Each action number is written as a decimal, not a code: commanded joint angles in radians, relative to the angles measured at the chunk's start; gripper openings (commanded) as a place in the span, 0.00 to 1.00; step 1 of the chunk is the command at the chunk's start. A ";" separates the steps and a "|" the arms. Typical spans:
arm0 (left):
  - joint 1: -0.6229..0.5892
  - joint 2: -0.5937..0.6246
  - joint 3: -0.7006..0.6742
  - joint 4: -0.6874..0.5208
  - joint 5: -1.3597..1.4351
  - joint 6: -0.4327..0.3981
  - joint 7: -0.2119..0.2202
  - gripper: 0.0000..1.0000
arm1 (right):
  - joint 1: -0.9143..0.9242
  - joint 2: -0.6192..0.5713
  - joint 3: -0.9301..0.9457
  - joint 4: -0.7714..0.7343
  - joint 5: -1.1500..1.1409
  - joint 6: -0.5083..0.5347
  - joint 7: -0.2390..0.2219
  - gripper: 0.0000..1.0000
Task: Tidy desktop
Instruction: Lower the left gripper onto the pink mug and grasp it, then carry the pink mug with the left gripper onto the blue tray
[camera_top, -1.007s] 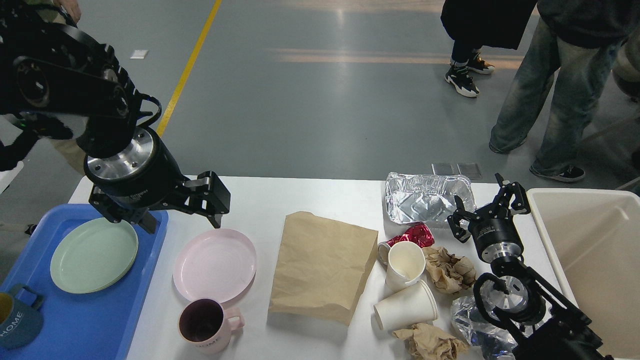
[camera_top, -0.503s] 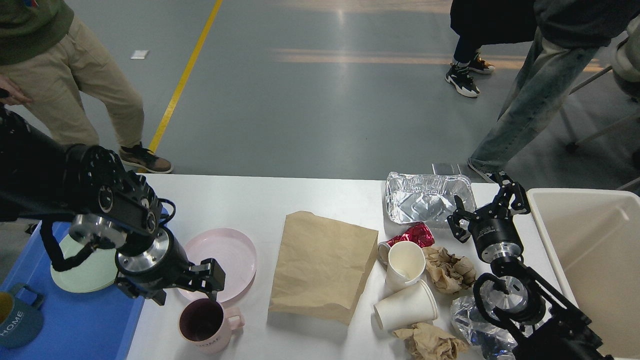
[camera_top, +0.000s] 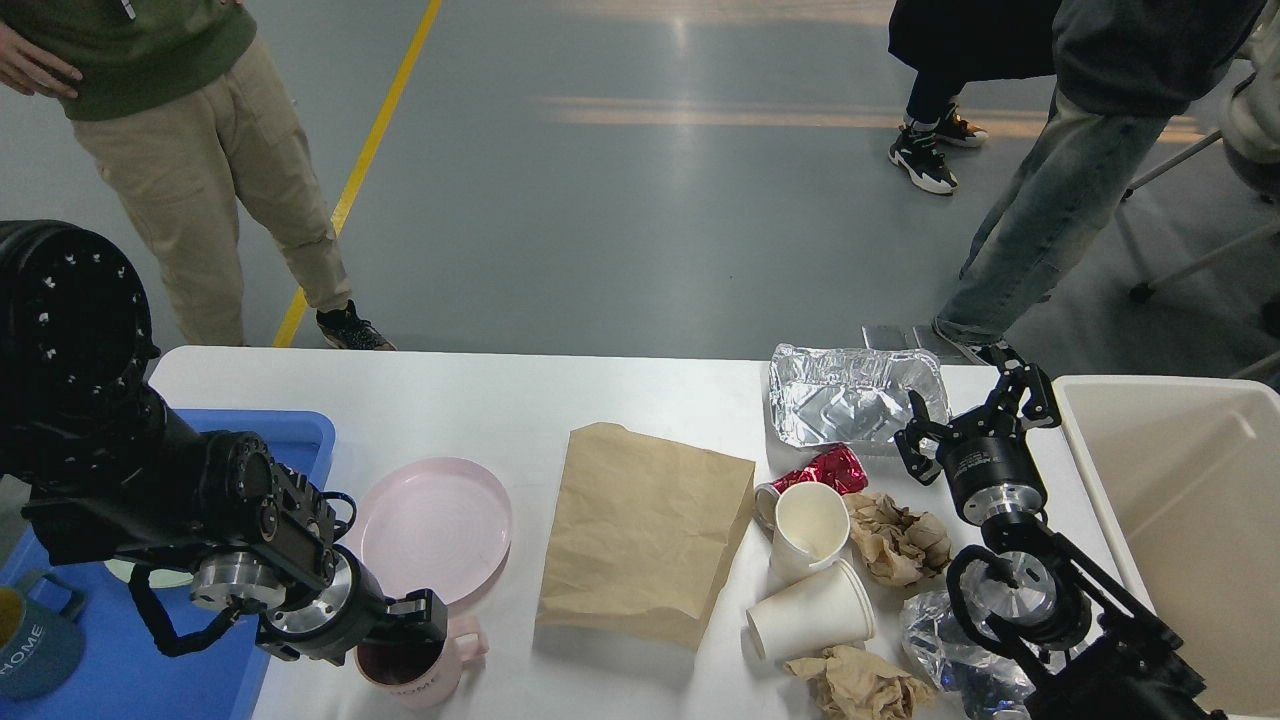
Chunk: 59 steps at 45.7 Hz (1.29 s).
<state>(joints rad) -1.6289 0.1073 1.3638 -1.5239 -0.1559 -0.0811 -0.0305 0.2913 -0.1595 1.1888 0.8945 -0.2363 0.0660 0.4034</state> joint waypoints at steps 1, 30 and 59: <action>0.037 -0.011 0.000 0.030 -0.001 0.001 0.000 0.81 | 0.000 0.000 0.000 0.000 0.000 0.000 0.000 1.00; 0.075 -0.012 -0.003 0.077 0.002 -0.011 0.011 0.01 | 0.000 0.000 0.000 0.000 0.000 0.000 0.000 1.00; -0.350 0.045 0.041 -0.162 0.004 -0.201 0.027 0.00 | 0.000 0.000 0.000 0.000 0.000 0.000 0.000 1.00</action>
<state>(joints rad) -1.7962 0.1426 1.3921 -1.5866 -0.1518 -0.2364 -0.0076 0.2914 -0.1596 1.1888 0.8943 -0.2363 0.0660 0.4034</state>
